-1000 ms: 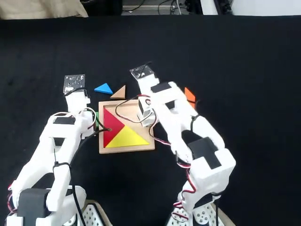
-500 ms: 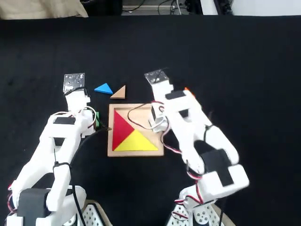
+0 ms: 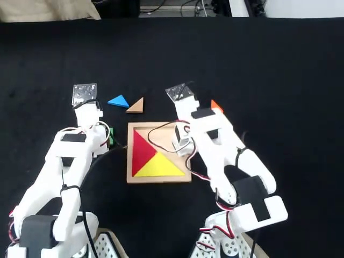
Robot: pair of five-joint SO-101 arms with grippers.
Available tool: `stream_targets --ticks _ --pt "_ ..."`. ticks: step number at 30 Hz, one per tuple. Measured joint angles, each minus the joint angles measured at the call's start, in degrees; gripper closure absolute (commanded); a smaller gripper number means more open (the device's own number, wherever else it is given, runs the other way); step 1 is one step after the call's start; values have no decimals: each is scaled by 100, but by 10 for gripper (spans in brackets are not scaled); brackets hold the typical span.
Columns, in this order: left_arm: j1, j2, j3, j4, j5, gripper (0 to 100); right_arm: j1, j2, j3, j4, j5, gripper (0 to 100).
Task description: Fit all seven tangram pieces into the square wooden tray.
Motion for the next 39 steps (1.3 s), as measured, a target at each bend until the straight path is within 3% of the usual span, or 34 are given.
stream_targets --ticks 11,17,21,39 --pt "0 0 62 -264 0 970 114 -1029 -308 580 211 839" --pt "0 0 62 -264 0 970 1081 -1257 -369 571 1855 839" --pt "0 0 62 -264 0 970 1591 -756 -1002 563 2022 839" --pt "0 0 62 -264 0 968 1477 2145 -3473 563 -422 837"
